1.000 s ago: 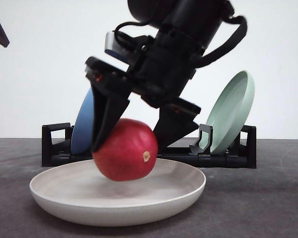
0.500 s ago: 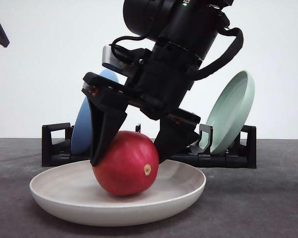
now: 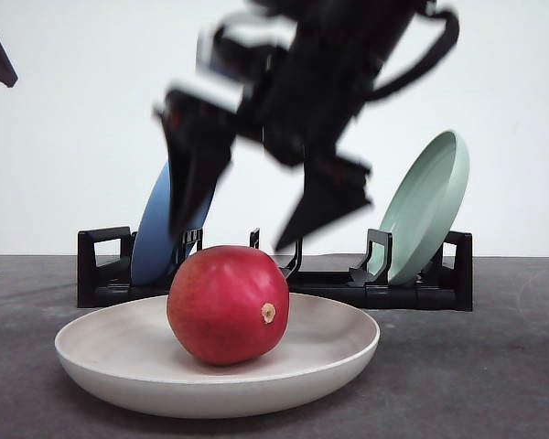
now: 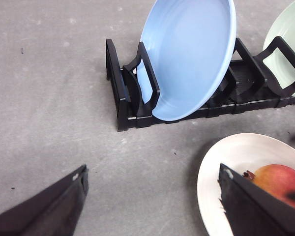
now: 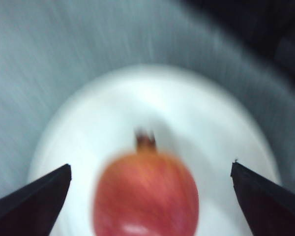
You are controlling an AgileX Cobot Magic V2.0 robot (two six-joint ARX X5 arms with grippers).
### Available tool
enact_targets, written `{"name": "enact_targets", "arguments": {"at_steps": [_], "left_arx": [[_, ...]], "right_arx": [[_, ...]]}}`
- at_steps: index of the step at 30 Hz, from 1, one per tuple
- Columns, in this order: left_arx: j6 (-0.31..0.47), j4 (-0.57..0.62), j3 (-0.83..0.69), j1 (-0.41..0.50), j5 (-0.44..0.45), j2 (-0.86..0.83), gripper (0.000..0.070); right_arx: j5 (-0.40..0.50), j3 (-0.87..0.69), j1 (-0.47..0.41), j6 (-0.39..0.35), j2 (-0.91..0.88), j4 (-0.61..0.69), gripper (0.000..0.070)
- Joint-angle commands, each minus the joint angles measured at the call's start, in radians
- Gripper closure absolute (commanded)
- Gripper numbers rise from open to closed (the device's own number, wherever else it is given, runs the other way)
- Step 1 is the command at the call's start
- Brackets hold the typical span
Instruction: Place pomegranate in white plate
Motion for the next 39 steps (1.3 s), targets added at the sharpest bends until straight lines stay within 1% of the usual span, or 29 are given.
{"name": "enact_targets", "arguments": {"at_steps": [1,4,6,10,15,19,24,29,33,34,35,36,37,38,39], "left_arx": [[0.013,0.010,0.007,-0.002,0.001,0.006,0.0196],[0.013,0.011,0.007,-0.002,0.001,0.006,0.0196],[0.013,0.010,0.007,-0.002,0.001,0.006,0.0196],[0.013,0.011,0.007,-0.002,0.001,0.006,0.0196],[0.013,0.010,0.007,-0.002,0.001,0.006,0.0196],[0.013,0.010,0.007,-0.002,0.001,0.006,0.0196],[0.013,0.010,0.007,-0.002,0.001,0.006,0.0195],[0.013,0.010,0.007,-0.002,0.001,0.006,0.0195],[0.008,0.007,0.007,-0.002,0.002,0.005,0.0196],[0.006,0.003,0.007,-0.002,0.002,0.005,0.0218],[0.005,0.002,0.007,-0.002,0.002,0.005,0.0314],[0.004,0.002,0.007,-0.002,0.002,0.005,0.0494],[-0.006,0.005,0.007,-0.002,0.002,0.005,0.0624],[-0.013,0.008,0.007,-0.002,0.002,0.005,0.0695],[-0.013,0.011,0.008,-0.002,0.002,0.005,0.0682]], "right_arx": [[0.006,-0.044,0.012,-0.019,-0.043,0.062,0.0040],[0.008,-0.158,0.007,-0.018,-0.144,0.181,0.0046],[0.008,-0.237,-0.004,-0.017,-0.218,0.229,0.0067],[0.006,-0.362,-0.048,-0.008,-0.358,0.231,0.0080],[-0.011,-0.490,-0.143,0.017,-0.537,0.209,0.0080],[-0.013,-0.541,-0.235,0.007,-0.658,0.132,0.0080],[-0.019,-0.549,-0.356,-0.055,-0.763,0.018,0.0080],[-0.058,-0.549,-0.443,-0.090,-0.805,0.015,0.0080],[-0.060,-0.549,-0.463,-0.097,-0.808,0.012,0.0083],[-0.059,-0.549,-0.463,-0.096,-0.809,0.010,0.0155],[-0.055,-0.549,-0.463,-0.096,-0.809,0.009,0.0307],[-0.045,-0.549,-0.463,-0.097,-0.808,0.010,0.0549],[-0.032,-0.549,-0.463,-0.100,-0.808,0.013,0.0641],[-0.019,-0.549,-0.463,-0.102,-0.808,0.018,0.0687],[-0.007,-0.549,-0.462,-0.103,-0.808,0.026,0.0668]]}}
